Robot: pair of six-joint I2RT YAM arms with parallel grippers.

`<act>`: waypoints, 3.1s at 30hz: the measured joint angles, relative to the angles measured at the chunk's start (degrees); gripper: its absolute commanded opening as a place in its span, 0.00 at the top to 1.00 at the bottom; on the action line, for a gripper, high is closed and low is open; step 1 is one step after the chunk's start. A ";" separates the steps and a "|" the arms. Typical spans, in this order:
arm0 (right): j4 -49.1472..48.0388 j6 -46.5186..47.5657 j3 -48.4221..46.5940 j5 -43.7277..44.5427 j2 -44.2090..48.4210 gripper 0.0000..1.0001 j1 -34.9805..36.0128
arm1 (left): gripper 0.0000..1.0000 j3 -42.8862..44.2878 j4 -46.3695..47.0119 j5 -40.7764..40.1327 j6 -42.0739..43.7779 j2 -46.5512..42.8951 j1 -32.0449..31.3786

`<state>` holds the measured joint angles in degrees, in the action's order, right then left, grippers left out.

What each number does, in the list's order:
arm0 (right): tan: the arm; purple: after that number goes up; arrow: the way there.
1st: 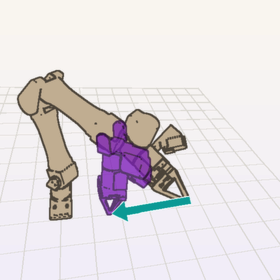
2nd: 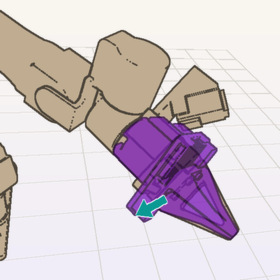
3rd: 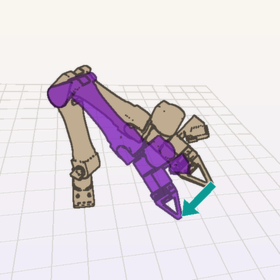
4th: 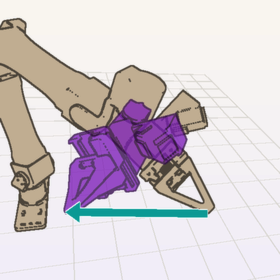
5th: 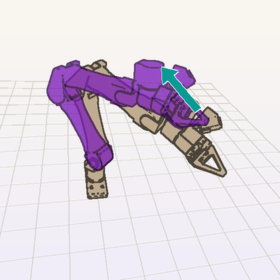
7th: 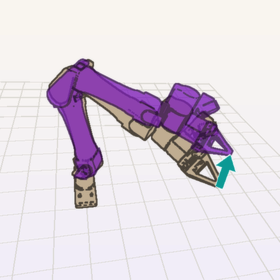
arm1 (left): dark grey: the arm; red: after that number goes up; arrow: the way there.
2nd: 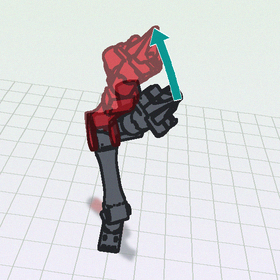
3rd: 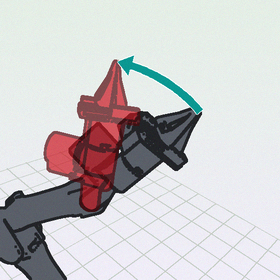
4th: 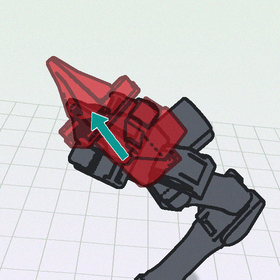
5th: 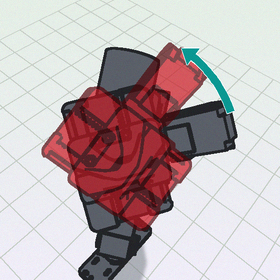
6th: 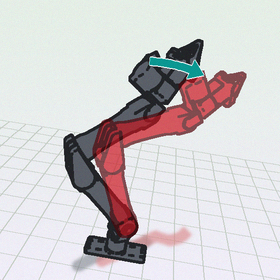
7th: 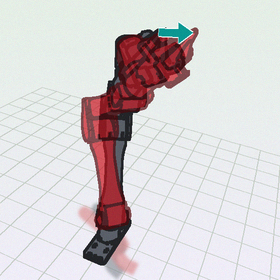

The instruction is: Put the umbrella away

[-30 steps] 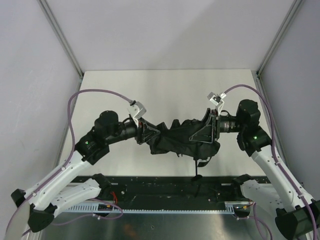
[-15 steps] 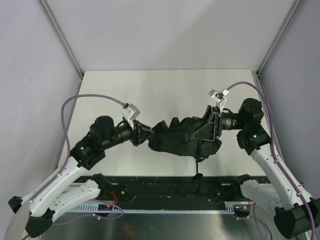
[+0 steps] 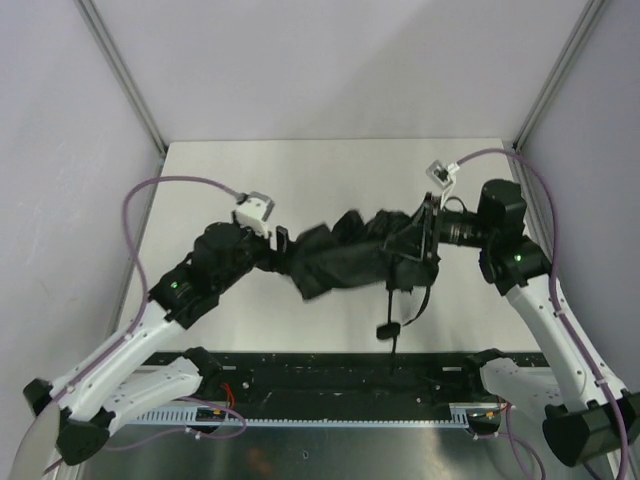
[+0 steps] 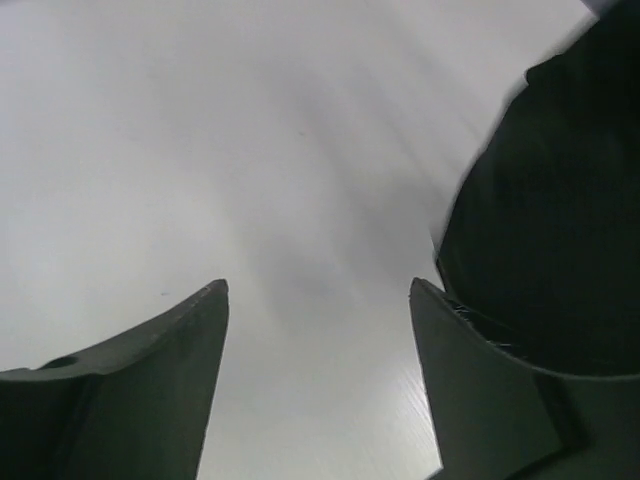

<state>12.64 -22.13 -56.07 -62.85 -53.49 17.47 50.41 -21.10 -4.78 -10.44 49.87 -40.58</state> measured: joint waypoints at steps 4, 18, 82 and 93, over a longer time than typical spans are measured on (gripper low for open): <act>8.79 6.88 -9.05 22.67 -6.14 1.00 -0.50 | 0.10 -1.97 0.04 -10.03 -0.72 -9.07 0.15; -11.19 49.57 -22.53 101.24 -29.46 1.00 5.46 | 0.10 -8.94 1.66 -19.02 -6.58 -27.63 0.48; 19.50 42.21 -27.91 9.92 -71.17 1.00 20.57 | 0.01 -29.68 35.87 6.25 -79.89 25.09 5.46; 18.43 41.68 -26.80 10.10 -70.01 1.00 20.50 | 0.38 -29.53 54.49 6.56 -90.42 39.30 4.17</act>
<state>31.07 19.55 -82.87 -52.75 -123.50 37.98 20.88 33.39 1.78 -100.86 89.17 -36.40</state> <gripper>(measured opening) 0.403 0.745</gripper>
